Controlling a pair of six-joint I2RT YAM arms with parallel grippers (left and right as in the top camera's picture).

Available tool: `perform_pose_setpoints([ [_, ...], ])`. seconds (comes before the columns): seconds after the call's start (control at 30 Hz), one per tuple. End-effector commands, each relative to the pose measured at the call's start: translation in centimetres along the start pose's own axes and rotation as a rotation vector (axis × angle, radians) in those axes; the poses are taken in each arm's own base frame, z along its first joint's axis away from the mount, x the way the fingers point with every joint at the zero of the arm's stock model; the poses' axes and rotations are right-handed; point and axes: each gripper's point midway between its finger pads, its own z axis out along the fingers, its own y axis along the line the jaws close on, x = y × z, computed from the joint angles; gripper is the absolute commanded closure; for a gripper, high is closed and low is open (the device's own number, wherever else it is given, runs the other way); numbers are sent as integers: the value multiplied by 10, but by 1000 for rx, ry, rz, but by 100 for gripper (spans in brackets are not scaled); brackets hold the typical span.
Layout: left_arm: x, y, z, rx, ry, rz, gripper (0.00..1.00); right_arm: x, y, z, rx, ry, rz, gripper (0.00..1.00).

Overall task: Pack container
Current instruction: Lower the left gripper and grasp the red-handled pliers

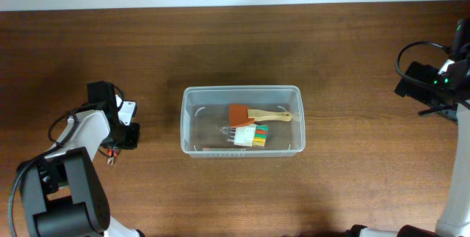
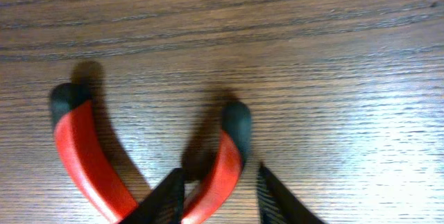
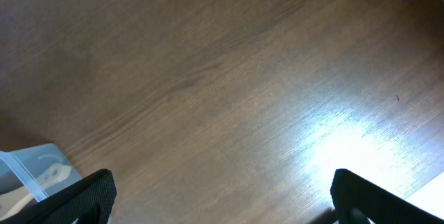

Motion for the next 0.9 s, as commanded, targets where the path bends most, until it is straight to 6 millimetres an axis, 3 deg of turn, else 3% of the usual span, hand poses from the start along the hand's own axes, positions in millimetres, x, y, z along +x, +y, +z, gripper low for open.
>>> perform_pose_setpoints([
  [0.0, 22, 4, 19, -31, 99, 12, 70, 2, -2, -1, 4, 3, -7, 1],
  [0.4, 21, 4, 19, -33, 92, 11, 88, 4, -2, -1, 6, 10, -8, 2],
  [0.5, 20, 5, 19, -35, 88, 7, 98, 5, -3, -1, 7, 14, -9, 1],
  [0.87, 11, 7, 13, -38, 75, -8, 98, 5, -3, -1, 7, 14, -9, 1],
])
